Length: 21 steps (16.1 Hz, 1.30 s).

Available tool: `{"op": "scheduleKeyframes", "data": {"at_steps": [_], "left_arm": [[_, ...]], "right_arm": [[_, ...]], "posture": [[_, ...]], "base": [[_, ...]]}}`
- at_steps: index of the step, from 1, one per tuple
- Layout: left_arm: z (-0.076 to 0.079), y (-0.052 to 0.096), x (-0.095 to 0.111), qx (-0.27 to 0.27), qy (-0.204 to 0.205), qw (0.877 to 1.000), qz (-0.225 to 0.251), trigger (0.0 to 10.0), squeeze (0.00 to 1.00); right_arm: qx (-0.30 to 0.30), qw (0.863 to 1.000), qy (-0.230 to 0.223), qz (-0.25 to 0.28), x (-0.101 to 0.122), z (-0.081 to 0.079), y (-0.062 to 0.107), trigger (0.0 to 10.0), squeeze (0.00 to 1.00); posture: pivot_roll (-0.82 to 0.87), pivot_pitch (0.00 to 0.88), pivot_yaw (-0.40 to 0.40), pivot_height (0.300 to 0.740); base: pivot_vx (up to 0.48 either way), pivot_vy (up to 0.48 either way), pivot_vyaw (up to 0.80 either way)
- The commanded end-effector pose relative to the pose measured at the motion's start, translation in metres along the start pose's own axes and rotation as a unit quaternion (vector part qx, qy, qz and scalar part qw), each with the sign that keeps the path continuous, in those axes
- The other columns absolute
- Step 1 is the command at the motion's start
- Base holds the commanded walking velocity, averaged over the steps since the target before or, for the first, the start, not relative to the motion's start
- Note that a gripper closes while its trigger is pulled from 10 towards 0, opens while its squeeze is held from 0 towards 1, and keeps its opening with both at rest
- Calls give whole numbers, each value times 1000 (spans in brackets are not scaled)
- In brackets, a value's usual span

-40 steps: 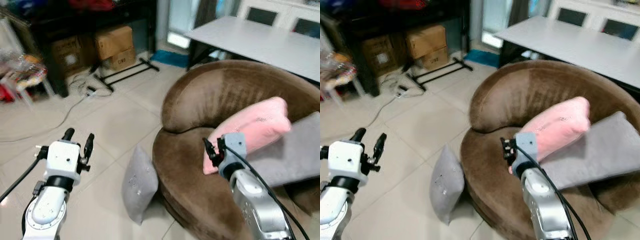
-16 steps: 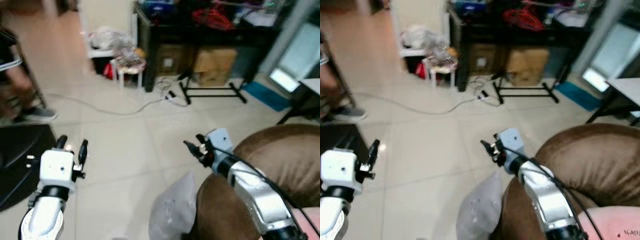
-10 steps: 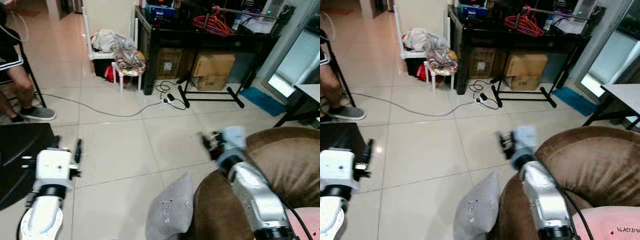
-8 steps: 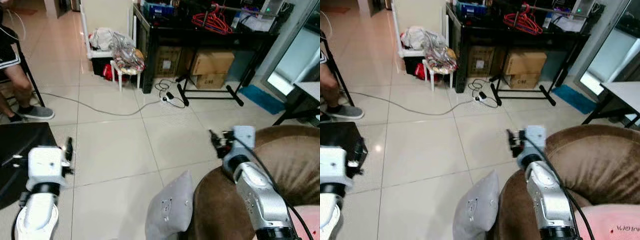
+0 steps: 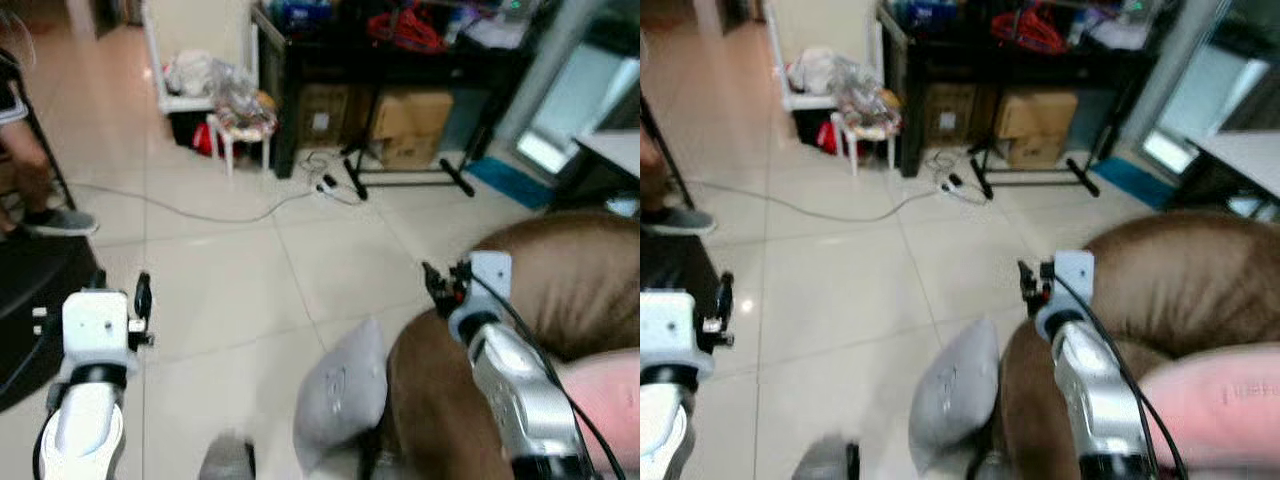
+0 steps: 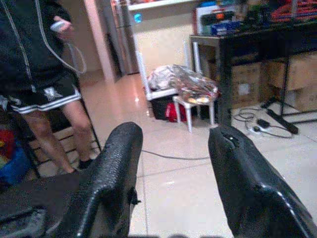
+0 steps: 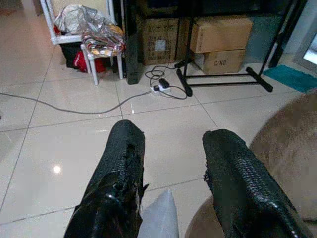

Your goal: Move the pillow to the sofa from floor

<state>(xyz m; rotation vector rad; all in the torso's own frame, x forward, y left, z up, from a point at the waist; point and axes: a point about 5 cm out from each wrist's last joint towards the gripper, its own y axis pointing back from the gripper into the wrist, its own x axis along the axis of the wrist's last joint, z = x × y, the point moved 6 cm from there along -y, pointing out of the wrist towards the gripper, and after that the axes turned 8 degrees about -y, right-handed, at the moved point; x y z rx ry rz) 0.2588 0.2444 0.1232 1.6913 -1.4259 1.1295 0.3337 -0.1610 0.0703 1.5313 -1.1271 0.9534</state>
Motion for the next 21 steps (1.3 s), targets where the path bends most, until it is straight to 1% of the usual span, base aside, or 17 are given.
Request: {"op": "scheduleKeyframes", "data": {"at_steps": [1, 2, 3, 4, 6, 7, 8, 12, 13, 16, 17, 18, 19, 20, 21], "left_arm": [[8, -1, -1, -16, 1, 1000, -2, 10000, 0], [9, -1, -1, -19, 1, 1000, -2, 10000, 0], [8, -3, 2, -28, -2, 1000, 2, 10000, 0], [7, -4, 2, -33, -3, 999, 4, 10000, 0], [6, -4, 2, -39, -7, 999, 5, 10000, 0], [4, -4, 2, -40, -9, 999, 3, 10000, 0], [5, -3, 1, -41, -12, 999, 1, 10000, 0], [12, 1, 1, -47, -6, 999, 3, 10000, 0], [20, 3, 3, -64, 1, 998, 9, 10000, 0], [26, 5, 3, -77, 10, 997, 12, 10000, 0], [26, 4, 3, -78, 13, 997, 14, 10000, 0], [26, 3, 4, -79, 14, 997, 16, 10000, 0], [26, 3, 4, -80, 14, 997, 18, 10000, 0], [26, 4, 4, -81, 14, 996, 19, 10000, 0], [26, 4, 4, -83, 13, 996, 20, 10000, 0]], "right_arm": [[-2, 1000, 9, -3, 1, 3, 0, 10000, 0], [4, 1000, 10, -2, 2, 1, 1, 10000, 0], [24, 1000, 16, -3, 0, -8, 3, 10000, 0], [31, 999, 22, -3, -1, -11, 4, 10000, 0], [37, 999, 24, -6, -5, -16, 6, 10000, 0], [40, 999, 27, -10, -8, -18, 7, 10000, 0], [38, 999, 27, -16, -9, -17, 8, 10000, 0], [46, 996, 53, -46, -18, -15, 8, 10000, 0], [48, 996, 62, -52, -17, -11, 10, 10000, 0], [38, 996, 63, -53, -14, -4, 12, 10000, 0], [40, 996, 58, -53, -14, -4, 13, 10000, 0], [58, 994, 68, -57, -16, -9, 15, 10000, 0], [81, 991, 89, -59, -17, -17, 18, 10000, 0], [92, 990, 92, -61, -17, -21, 19, 10000, 0], [103, 988, 94, -63, -20, -23, 20, 10000, 0]], "posture": [[50, 0, -78, 602], [50, 0, -78, 597], [43, 0, -44, 597], [41, 0, -35, 597], [31, 0, -5, 597], [30, 0, -4, 597], [29, 0, -9, 597], [16, 0, -49, 597], [3, 0, -59, 597], [-12, 0, -68, 597], [-12, 0, -68, 597], [-11, 0, -71, 597], [-13, 0, -71, 597], [-13, 0, -72, 597], [-10, 0, -73, 597]], "base": [[0, 0, 0], [0, 0, 0], [0, 0, 0], [0, 0, 0], [0, 0, 0], [0, 0, 0], [0, 0, 0], [0, 0, 0], [0, 0, 0], [0, 0, 0], [255, 0, 0], [274, 0, 0], [274, 0, 0], [277, 0, 0], [270, 0, 800]]}}
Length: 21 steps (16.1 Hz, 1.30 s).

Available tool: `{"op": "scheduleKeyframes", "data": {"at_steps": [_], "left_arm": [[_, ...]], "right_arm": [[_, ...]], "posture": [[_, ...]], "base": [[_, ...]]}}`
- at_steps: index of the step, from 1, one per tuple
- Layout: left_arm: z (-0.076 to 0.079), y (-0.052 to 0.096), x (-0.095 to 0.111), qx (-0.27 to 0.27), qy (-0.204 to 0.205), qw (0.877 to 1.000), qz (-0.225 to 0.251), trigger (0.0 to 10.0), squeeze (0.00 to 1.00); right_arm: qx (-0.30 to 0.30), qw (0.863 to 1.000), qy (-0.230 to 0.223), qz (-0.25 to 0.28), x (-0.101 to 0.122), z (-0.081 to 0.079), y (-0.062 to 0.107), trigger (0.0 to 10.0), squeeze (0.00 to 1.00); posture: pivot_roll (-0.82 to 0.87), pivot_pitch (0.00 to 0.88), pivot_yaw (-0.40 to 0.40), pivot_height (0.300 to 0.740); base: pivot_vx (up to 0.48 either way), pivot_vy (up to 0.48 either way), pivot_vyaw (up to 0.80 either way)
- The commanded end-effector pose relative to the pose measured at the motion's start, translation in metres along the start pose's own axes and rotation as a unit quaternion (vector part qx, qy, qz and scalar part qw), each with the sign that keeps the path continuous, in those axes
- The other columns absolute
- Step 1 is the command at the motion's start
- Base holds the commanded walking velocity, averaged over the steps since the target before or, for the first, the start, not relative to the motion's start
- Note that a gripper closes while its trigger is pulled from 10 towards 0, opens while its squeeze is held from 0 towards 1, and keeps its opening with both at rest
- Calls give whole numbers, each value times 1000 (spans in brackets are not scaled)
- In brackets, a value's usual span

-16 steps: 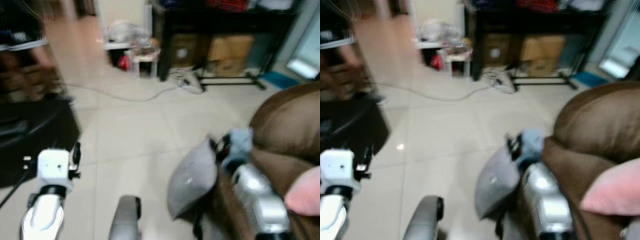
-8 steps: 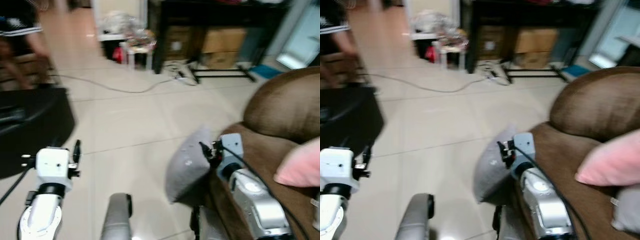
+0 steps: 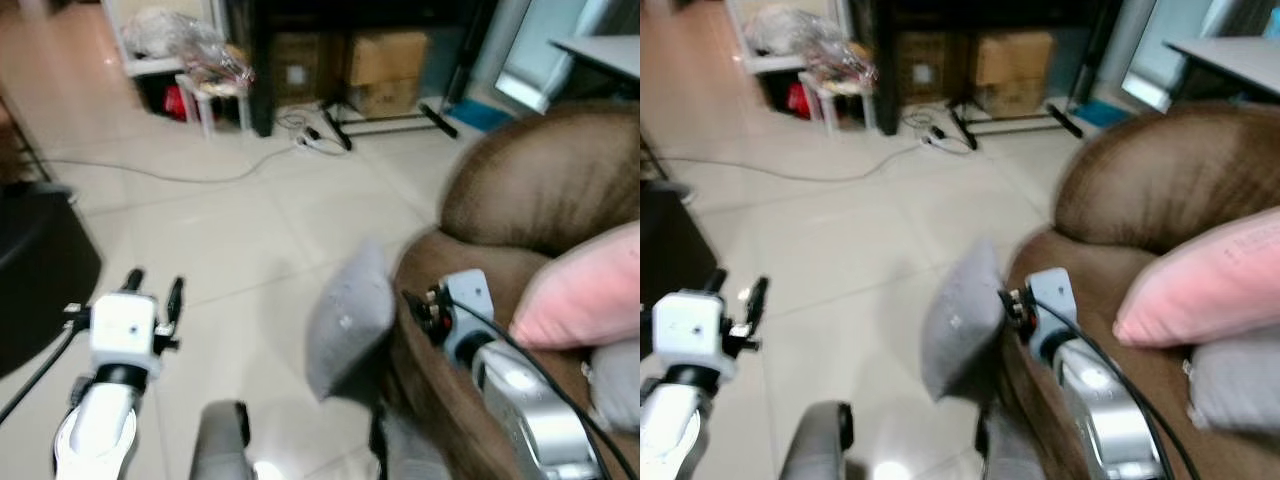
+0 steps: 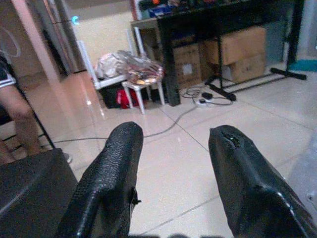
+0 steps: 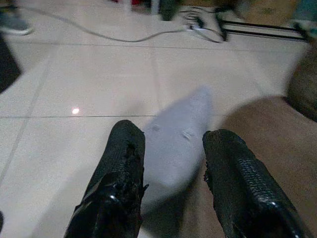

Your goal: Move the pillow to the sofa from floor

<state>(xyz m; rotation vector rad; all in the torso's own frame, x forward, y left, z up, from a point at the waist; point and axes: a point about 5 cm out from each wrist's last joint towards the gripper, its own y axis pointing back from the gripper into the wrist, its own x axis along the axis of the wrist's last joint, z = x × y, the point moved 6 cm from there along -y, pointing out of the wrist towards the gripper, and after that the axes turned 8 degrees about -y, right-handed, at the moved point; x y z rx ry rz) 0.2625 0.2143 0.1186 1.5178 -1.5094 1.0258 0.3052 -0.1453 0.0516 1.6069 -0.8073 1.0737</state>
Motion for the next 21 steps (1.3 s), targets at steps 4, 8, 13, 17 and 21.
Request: {"op": "scheduleKeyframes", "data": {"at_steps": [4, 8, 13, 17, 21], "left_arm": [[-2, 2, -3, -2, -6, 1000, -4, 10000, 0], [-4, 2, -3, -3, -9, 1000, -4, 10000, 0], [-8, 2, -3, 0, -15, 1000, -4, 10000, 0], [-9, 2, -3, 1, -15, 1000, -4, 10000, 0], [-8, 2, -2, -3, -13, 1000, -3, 10000, 0]], "right_arm": [[30, 999, 6, 8, 8, -12, -1, 10000, 0], [26, 1000, 0, 6, 8, -11, -3, 10000, 0], [20, 1000, -3, 6, 8, -10, -5, 10000, 0], [20, 1000, -3, 6, 8, -11, -6, 10000, 0], [27, 1000, -6, 5, 7, -12, -7, 10000, 0]], "posture": [[-2, 0, -78, 597], [8, 0, -79, 597], [16, 0, -77, 597], [19, 0, -79, 597], [19, 0, -79, 597]], "base": [[275, 0, 600], [275, 0, 0], [274, 0, 0], [273, 0, 0], [271, 0, 0]]}}
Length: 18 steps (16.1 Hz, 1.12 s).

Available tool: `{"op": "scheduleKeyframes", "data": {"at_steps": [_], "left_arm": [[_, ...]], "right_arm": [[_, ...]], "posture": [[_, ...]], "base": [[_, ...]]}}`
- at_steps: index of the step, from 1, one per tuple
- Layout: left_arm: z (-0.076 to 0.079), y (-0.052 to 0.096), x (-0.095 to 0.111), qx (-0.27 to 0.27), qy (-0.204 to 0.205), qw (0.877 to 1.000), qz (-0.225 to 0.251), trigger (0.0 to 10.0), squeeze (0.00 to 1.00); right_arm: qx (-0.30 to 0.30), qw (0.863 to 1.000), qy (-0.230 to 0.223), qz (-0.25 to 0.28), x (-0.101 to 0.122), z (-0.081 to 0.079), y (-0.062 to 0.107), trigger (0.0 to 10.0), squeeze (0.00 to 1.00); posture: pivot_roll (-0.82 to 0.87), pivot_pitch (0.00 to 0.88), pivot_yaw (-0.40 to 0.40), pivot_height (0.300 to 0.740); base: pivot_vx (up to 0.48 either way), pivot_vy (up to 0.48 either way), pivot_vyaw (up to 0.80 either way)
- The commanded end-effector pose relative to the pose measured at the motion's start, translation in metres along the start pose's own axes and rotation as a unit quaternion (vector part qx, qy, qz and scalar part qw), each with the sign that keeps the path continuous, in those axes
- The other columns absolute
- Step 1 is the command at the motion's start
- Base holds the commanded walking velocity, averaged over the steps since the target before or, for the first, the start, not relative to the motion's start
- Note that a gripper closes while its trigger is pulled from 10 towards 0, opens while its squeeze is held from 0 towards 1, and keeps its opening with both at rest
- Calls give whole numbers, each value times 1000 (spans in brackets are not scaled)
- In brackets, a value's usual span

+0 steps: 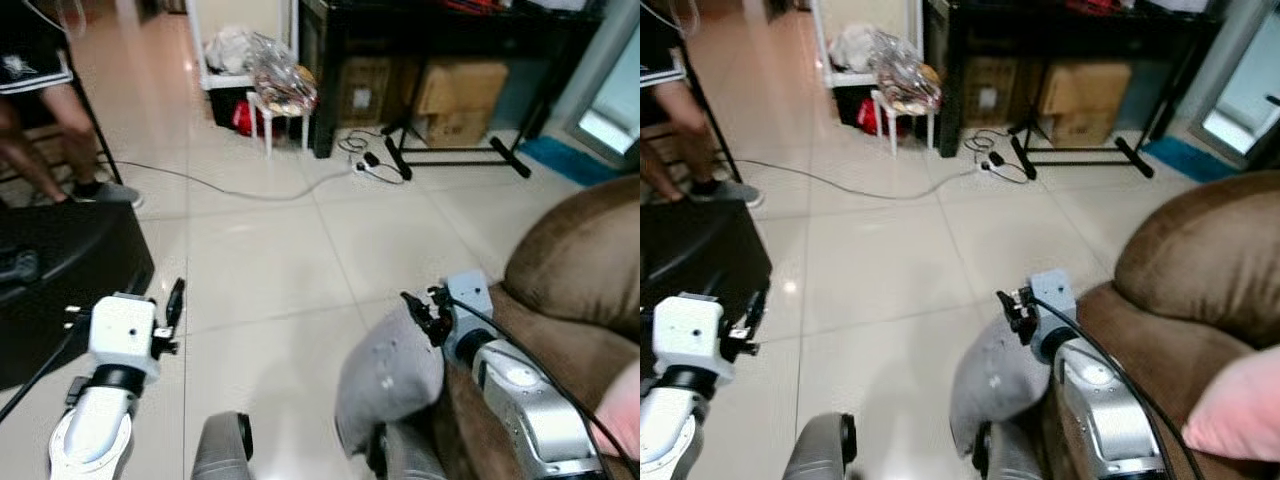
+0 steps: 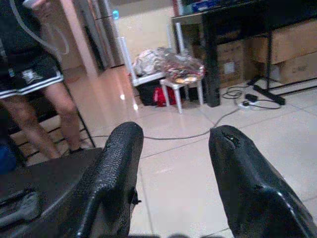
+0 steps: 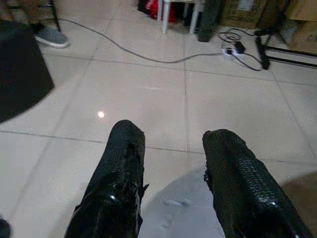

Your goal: Move the pillow to the sofa from floor

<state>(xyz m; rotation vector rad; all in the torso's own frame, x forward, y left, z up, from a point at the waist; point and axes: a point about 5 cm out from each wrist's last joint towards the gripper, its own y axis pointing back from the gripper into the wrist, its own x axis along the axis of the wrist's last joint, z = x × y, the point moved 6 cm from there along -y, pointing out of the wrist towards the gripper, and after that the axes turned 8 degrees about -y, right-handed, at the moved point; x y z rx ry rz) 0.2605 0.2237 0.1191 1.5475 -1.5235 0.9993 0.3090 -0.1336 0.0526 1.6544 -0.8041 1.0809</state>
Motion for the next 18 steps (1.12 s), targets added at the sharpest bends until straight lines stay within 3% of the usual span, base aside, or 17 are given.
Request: {"op": "scheduleKeyframes", "data": {"at_steps": [1, 5, 12, 18], "left_arm": [[1, 0, 1, -3, 4, 1000, 2, 10000, 0], [2, 0, -2, 0, -5, 1000, -8, 10000, 0], [2, 3, -3, 2, -12, 1000, -14, 10000, 0], [1, 6, -4, 6, -12, 1000, -18, 10000, 0]], "right_arm": [[8, 1000, 5, 5, 5, -2, -1, 10000, 0], [18, 1000, 4, -5, 2, -5, -2, 10000, 0], [8, 1000, -11, -4, 1, -1, 0, 10000, 0], [19, 1000, -11, -8, 0, -6, -5, 10000, 0]], "posture": [[19, 0, -79, 597], [23, 0, -77, 592], [24, 0, -80, 522], [34, 0, -99, 477]], "base": [[270, 0, 0], [0, 0, 0], [0, 0, 0], [0, 0, 0]]}}
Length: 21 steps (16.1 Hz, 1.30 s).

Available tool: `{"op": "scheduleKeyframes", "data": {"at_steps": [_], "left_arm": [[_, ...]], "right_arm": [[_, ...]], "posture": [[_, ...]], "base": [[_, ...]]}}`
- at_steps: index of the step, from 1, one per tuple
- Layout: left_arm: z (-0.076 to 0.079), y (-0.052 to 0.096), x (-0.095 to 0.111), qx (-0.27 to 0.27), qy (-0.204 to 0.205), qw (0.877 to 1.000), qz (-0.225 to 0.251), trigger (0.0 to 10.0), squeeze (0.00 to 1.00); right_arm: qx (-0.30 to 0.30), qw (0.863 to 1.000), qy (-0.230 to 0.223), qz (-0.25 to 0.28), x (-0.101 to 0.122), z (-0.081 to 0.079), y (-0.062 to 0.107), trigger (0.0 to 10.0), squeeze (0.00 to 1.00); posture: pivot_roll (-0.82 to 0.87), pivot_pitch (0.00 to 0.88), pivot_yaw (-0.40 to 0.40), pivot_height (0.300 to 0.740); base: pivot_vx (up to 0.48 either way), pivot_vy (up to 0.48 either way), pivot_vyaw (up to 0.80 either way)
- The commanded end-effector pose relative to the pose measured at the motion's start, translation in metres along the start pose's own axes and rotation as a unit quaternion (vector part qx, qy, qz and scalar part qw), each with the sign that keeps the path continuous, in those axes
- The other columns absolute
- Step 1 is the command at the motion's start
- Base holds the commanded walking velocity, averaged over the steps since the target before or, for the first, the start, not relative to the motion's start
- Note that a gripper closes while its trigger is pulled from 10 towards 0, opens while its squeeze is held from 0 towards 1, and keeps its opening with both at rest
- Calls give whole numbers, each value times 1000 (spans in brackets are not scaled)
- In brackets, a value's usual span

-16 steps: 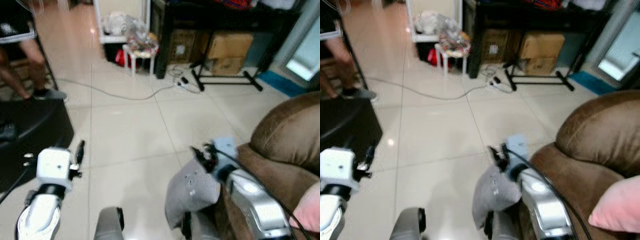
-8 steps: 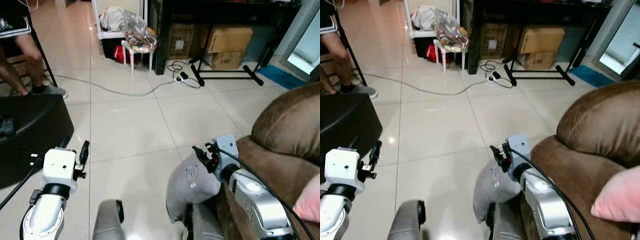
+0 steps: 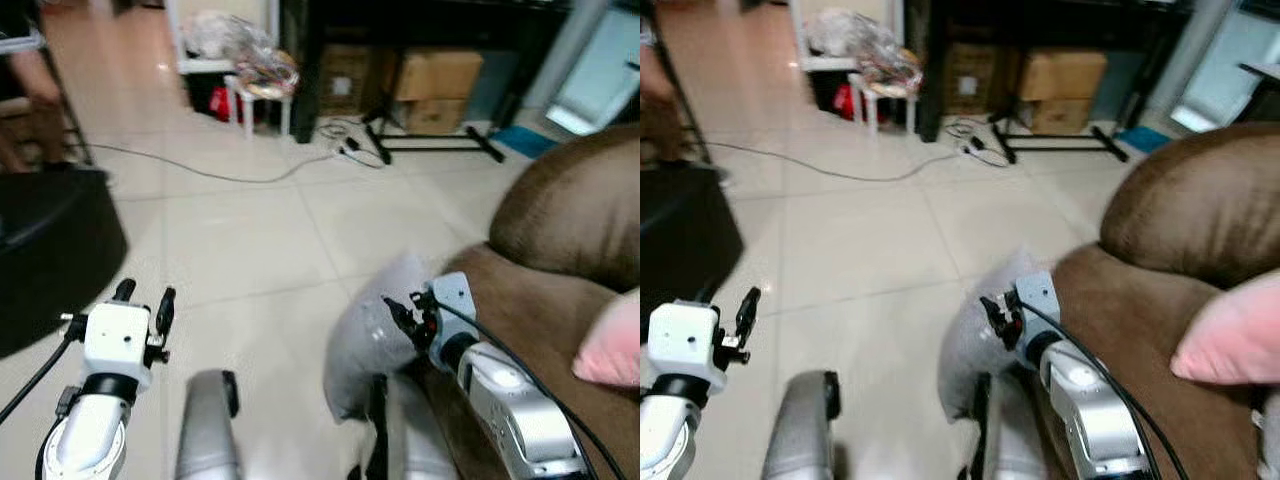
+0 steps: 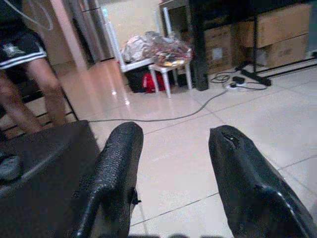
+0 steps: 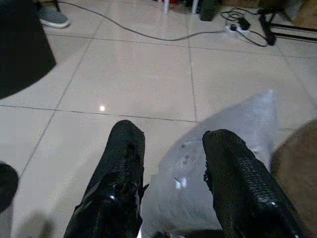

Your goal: Move the pillow to the sofa from floor

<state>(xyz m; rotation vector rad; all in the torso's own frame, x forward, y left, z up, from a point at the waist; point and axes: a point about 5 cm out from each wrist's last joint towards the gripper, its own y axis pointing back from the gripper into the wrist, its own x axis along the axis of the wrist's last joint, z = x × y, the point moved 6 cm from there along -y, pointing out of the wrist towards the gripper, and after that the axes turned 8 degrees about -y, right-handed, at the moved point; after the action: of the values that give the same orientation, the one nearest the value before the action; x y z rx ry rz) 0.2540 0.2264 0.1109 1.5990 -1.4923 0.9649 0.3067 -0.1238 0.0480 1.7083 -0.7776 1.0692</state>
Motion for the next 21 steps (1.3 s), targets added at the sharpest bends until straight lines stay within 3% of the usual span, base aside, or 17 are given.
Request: {"op": "scheduleKeyframes", "data": {"at_steps": [1, 2, 3, 7, 10, 17, 18, 19, 21], "left_arm": [[0, 2, 5, 2, -1, 1000, 5, 10000, 0], [0, 2, 5, 1, -1, 1000, 5, 10000, 0], [0, 3, 6, -2, -4, 1000, 3, 10000, 0], [-2, 4, 5, -17, -13, 1000, 4, 10000, 0], [-4, 6, 7, -34, -19, 999, 3, 10000, 0], [-9, 14, 15, -72, -32, 997, 3, 10000, 0], [-11, 15, 18, -74, -32, 997, 3, 10000, 0], [-14, 17, 20, -80, -34, 996, 3, 10000, 0], [-13, 23, 26, -103, -35, 994, 2, 10000, 0]], "right_arm": [[9, 1000, -7, 9, 7, -1, -4, 10000, 0], [13, 1000, -10, 12, 9, -4, -8, 10000, 976], [10, 1000, -23, 18, 13, -6, -21, 10000, 1000], [-60, 997, -41, -24, 3, 8, -47, 10000, 1000], [-137, 984, -108, -31, -7, 30, -61, 10000, 1000], [-199, 972, -120, -35, -10, 43, -77, 10000, 1000], [-203, 971, -122, -40, -12, 43, -78, 10000, 890], [-209, 970, -118, -39, -11, 43, -80, 10000, 0], [-226, 966, -121, -39, -10, 44, -80, 10000, 0]], "posture": [[34, 0, -99, 477], [35, 0, -98, 477], [37, 0, -97, 477], [62, 0, -105, 477], [83, 0, -105, 477], [109, 21, -94, 477], [114, 35, -92, 477], [124, 63, -90, 477], [138, 101, -89, 477]], "base": [[0, 0, 0], [0, 0, 0], [0, 0, 0], [0, 0, 0], [0, 0, 0], [0, 0, 0], [0, 0, 0], [0, 0, 0], [0, 0, 0]]}}
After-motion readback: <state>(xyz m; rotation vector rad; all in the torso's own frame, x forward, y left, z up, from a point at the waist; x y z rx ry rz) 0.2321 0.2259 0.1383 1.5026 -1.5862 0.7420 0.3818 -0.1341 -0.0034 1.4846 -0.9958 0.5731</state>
